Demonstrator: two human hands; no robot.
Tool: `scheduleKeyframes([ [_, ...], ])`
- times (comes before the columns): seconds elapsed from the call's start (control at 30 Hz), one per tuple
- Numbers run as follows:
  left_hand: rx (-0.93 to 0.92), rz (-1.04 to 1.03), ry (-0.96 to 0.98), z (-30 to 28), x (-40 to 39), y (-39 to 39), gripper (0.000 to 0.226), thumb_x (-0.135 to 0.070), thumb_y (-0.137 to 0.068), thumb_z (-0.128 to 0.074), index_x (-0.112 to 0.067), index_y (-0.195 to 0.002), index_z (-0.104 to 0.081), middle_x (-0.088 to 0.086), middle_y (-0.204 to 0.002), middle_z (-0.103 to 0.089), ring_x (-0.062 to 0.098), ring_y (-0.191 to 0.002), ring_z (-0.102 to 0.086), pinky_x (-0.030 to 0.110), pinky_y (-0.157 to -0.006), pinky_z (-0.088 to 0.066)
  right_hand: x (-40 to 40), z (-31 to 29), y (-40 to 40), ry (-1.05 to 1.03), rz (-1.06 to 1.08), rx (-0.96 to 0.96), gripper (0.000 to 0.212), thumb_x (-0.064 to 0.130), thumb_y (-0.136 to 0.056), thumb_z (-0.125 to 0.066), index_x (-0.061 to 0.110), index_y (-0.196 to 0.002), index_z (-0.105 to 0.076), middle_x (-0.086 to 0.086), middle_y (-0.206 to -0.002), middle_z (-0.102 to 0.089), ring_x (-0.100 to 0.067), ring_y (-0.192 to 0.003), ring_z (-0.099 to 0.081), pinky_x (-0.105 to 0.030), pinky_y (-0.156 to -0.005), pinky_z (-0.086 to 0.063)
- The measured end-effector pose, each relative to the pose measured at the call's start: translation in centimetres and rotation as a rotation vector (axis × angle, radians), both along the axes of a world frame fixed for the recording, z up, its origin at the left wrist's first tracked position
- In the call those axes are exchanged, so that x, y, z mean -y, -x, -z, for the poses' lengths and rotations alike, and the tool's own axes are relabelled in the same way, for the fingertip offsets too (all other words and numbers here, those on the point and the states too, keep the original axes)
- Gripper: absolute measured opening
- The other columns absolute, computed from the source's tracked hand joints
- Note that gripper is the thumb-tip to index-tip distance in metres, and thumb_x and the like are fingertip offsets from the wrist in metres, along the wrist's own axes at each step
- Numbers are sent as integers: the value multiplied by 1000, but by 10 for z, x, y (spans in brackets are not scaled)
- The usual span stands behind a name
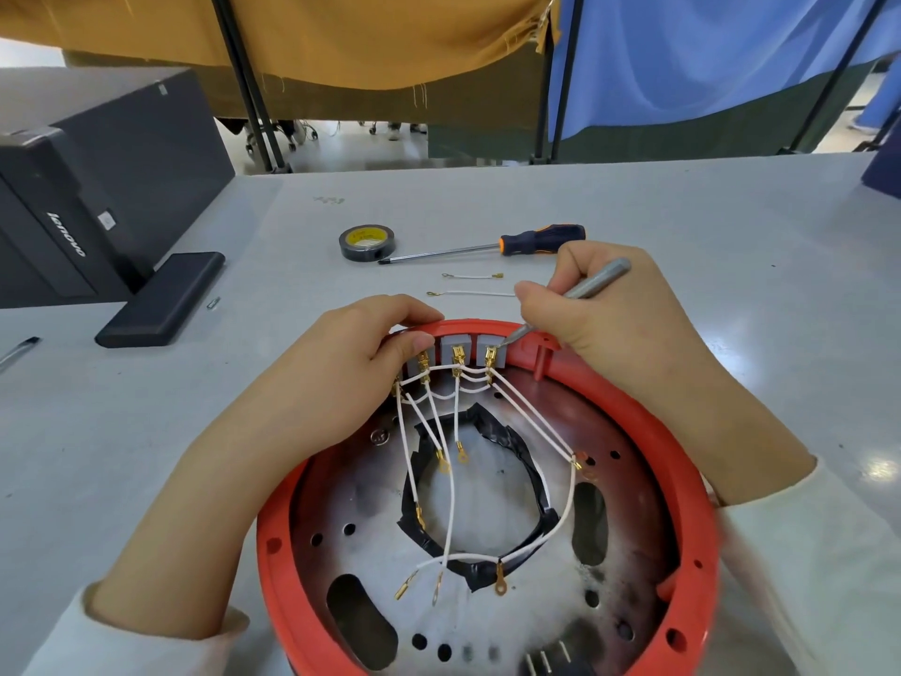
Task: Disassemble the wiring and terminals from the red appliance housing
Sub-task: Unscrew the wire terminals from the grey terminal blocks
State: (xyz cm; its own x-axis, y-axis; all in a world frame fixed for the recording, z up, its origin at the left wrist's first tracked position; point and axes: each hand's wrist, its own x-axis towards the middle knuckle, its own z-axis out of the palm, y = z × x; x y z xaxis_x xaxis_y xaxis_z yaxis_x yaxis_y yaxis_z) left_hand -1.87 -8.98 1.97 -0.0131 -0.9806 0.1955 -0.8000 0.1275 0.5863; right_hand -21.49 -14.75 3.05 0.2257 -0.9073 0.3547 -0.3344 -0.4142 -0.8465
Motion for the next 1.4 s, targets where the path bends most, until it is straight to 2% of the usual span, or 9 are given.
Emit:
scheduleKeyframes([
  [0.17, -12, -3, -17, -1, 0, 0, 19, -30, -96, -48, -38, -109, -59, -28, -82, -54, -16, -70, -50, 0, -63, -34, 11, -2, -1, -176, -36, 58, 38, 8, -80, -64, 16, -52, -40, 7, -36, -35, -7, -33, -29, -14, -37, -26],
  [0.37, -11, -4, -15, 0, 0, 0, 20, -30, -96, -48, -38, -110, -59, -30, -83, -53, -20, -73, -48, -1, -65, -33, 17, 1, -2, -249, -32, 111, 40, 6, -81, -62, 16, -51, -38, 5, -34, -36, -9, -31, -30, -12, -37, -27],
  [0.5, -16, -3, -25, 0, -1, 0, 19, -31, -96, -48, -39, -110, -59, -27, -81, -54, -14, -71, -51, 2, -63, -35, 13, 0, -2, -164, -13, 51, 36, 15, -83, -64, 16, -54, -42, 6, -36, -43, -8, -35, -36, -18, -41, -32],
  [0.6, -39, -23, -31, -2, -3, 1, 18, -30, -96, -49, -37, -108, -60, -24, -74, -57, -5, -66, -53, 4, -59, -37, 2, -8, 1, -101, -77, -14, 31, 25, -89, -63, 15, -64, -49, 3, -39, -52, -4, -32, -38, -11, -38, -31],
  [0.73, -95, -73, -56, -3, -7, 9, 14, -29, -95, -50, -35, -102, -61, -15, -66, -60, -2, -50, -51, 8, -48, -37, -4, -19, 8, -130, -162, 1, 30, 34, -88, -65, 16, -66, -54, -1, -48, -60, -3, -32, -40, -11, -36, -32],
  [0.9, 33, -23, -150, -13, -1, 13, 11, -38, -93, -50, -35, -102, -55, -16, -91, -62, -7, -69, -57, 8, -57, -45, -4, -12, 6, -119, -152, -5, 38, 39, -82, -70, 14, -60, -52, 2, -45, -55, -2, -34, -40, -10, -39, -32],
  [1.03, 9, 86, -144, -14, 11, 23, 26, -39, -93, -53, -32, -117, -55, -20, -112, -60, -7, -96, -56, 7, -80, -42, -3, -8, 6, -40, -115, 2, 41, 44, -81, -69, 19, -56, -47, 4, -44, -51, -3, -38, -40, -12, -42, -32],
  [1.17, -12, 120, -119, -8, 15, 26, 19, -36, -95, -51, -31, -107, -65, -13, -97, -68, 1, -91, -59, 17, -82, -41, -1, -2, 3, -83, -204, -7, 39, 39, -91, -60, 16, -64, -45, -3, -45, -56, -11, -33, -41, -18, -39, -35],
  [1.4, -42, 120, -106, -6, 15, 25, 20, -33, -96, -49, -31, -109, -65, -16, -98, -68, -4, -88, -57, 12, -81, -41, 1, 2, 3, -25, -201, -83, 42, 43, -96, -51, 17, -63, -42, 0, -46, -58, -13, -35, -46, -23, -44, -44],
])
